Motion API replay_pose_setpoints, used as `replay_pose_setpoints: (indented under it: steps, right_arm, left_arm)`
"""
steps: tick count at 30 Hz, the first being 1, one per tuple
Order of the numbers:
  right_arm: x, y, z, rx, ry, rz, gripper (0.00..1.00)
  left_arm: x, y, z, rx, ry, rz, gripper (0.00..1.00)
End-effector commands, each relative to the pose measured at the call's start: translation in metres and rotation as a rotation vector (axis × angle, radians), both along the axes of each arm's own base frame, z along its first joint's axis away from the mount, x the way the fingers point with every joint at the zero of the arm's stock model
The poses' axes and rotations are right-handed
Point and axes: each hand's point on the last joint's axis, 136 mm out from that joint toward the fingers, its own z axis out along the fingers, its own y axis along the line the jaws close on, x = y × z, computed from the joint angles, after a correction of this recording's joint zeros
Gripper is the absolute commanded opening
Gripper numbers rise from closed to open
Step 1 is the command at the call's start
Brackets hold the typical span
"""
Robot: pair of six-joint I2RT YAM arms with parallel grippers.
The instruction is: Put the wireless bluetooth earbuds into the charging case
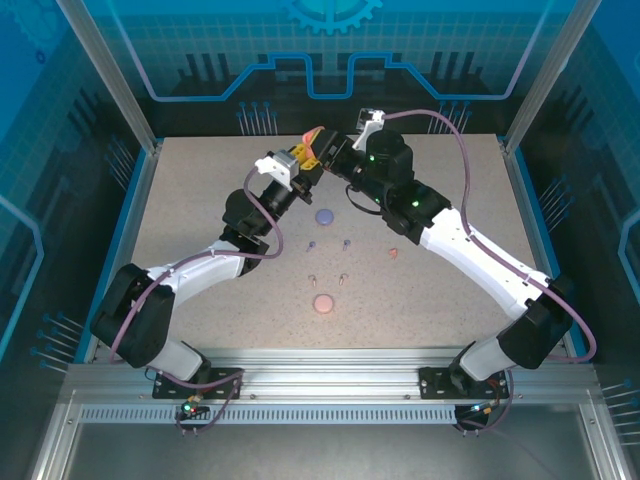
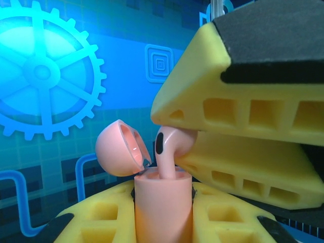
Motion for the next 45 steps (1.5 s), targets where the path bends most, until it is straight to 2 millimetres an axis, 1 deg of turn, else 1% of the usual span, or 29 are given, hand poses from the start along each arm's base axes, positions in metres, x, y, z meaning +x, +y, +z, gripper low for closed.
replay_pose_setpoints:
  steps: [1, 8, 10, 12, 14, 16, 19, 21, 23, 25, 27, 29, 31, 34, 37, 39, 45]
  right_arm:
    - [-0.002, 0.007, -0.017, -0.05, 0.061, 0.0, 0.32]
    - [0.0, 0.008, -0.018, -0.048, 0.067, 0.0, 0.38]
    - [-0.001, 0.008, -0.017, -0.047, 0.066, -0.001, 0.41]
    - [-0.001, 0.007, -0.015, -0.046, 0.062, -0.005, 0.47]
    - [-0.002, 0.002, -0.011, -0.05, 0.051, -0.016, 0.61]
    - [-0.006, -0.004, -0.001, -0.047, 0.029, -0.026, 0.66]
    - [-0.015, -0.017, 0.016, -0.048, -0.006, -0.037, 0.7]
    - [-0.024, -0.03, 0.024, -0.065, -0.023, -0.051, 0.71]
    - [-0.033, -0.048, 0.027, -0.091, -0.025, -0.08, 0.72]
    - [-0.04, -0.071, 0.021, -0.127, -0.008, -0.126, 0.73]
    - [-0.047, -0.101, 0.008, -0.176, 0.036, -0.191, 0.73]
    - [-0.052, -0.126, -0.011, -0.228, 0.092, -0.238, 0.73]
    - [-0.057, -0.151, -0.039, -0.282, 0.18, -0.287, 0.73]
    - [-0.062, -0.179, -0.084, -0.382, 0.316, -0.341, 0.73]
    - [-0.063, -0.191, -0.131, -0.489, 0.433, -0.344, 0.73]
    - [-0.059, -0.191, -0.159, -0.573, 0.488, -0.31, 0.72]
    - [-0.04, -0.188, -0.229, -0.871, 0.6, -0.159, 0.7]
  left_arm:
    - [-0.017, 0.006, 0.044, -0.06, -0.139, -0.01, 0.0]
    - [-0.018, 0.007, 0.044, -0.061, -0.139, -0.011, 0.0]
    - [-0.018, 0.006, 0.044, -0.062, -0.137, -0.012, 0.0]
    - [-0.018, 0.007, 0.044, -0.063, -0.138, -0.01, 0.0]
    - [-0.018, 0.008, 0.045, -0.067, -0.137, -0.01, 0.0]
    - [-0.018, 0.008, 0.044, -0.069, -0.133, -0.009, 0.0]
    - [-0.019, 0.009, 0.044, -0.073, -0.133, -0.004, 0.0]
    - [-0.02, 0.011, 0.045, -0.075, -0.132, 0.001, 0.0]
    - [-0.021, 0.013, 0.046, -0.075, -0.133, 0.009, 0.0]
    - [-0.023, 0.015, 0.046, -0.072, -0.136, 0.016, 0.0]
    - [-0.027, 0.019, 0.05, -0.076, -0.139, 0.021, 0.0]
    - [-0.03, 0.021, 0.054, -0.073, -0.144, 0.022, 0.0]
    - [-0.034, 0.022, 0.057, -0.066, -0.149, 0.022, 0.0]
    - [-0.042, 0.025, 0.065, -0.059, -0.169, 0.022, 0.0]
    - [-0.049, 0.028, 0.075, -0.053, -0.186, 0.024, 0.0]
    - [-0.054, 0.029, 0.081, -0.051, -0.198, 0.02, 0.0]
    - [-0.064, 0.032, 0.096, -0.055, -0.228, 0.009, 0.0]
